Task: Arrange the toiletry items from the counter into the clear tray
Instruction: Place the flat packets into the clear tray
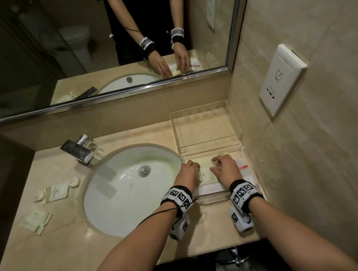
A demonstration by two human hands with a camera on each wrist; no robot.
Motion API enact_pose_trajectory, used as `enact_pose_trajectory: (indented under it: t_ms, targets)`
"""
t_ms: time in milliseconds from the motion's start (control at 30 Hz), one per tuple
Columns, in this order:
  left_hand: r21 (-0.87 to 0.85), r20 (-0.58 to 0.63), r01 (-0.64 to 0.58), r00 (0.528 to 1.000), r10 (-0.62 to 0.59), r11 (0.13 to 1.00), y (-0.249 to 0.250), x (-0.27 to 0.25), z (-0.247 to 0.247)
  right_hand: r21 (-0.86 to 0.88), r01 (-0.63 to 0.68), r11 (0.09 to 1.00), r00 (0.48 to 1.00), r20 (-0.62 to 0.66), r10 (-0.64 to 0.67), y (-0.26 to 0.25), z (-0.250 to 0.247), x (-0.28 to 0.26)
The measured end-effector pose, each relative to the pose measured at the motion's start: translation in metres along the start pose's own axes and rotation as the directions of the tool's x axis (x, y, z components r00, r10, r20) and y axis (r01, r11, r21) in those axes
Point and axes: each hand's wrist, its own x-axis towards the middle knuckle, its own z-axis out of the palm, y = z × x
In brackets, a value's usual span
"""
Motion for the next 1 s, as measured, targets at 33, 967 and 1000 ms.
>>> enact_pose_trajectory:
  t_ms: [33, 967, 1000]
  targets:
    - [0.002, -0.014, -0.021, 1.0, 0.021, 1.0, 0.0, -0.001, 0.001, -0.005, -0.009, 1.0, 0.999, -0.04, 0.008, 0.002, -0.002, -0.001]
    - [0.064, 0.025, -0.158, 0.987, 0.157, 0.985, -0.003, -0.017, 0.004, -0.093, -0.184, 0.978, 0.975, -0.145, 0.17, 0.022, -0.014, -0.013]
    - [0.044, -0.001, -0.158, 0.987, 0.158, 0.986, -0.003, -0.019, 0.002, -0.083, -0.17, 0.982, 0.975, -0.16, 0.156, 0.021, -0.014, -0.014]
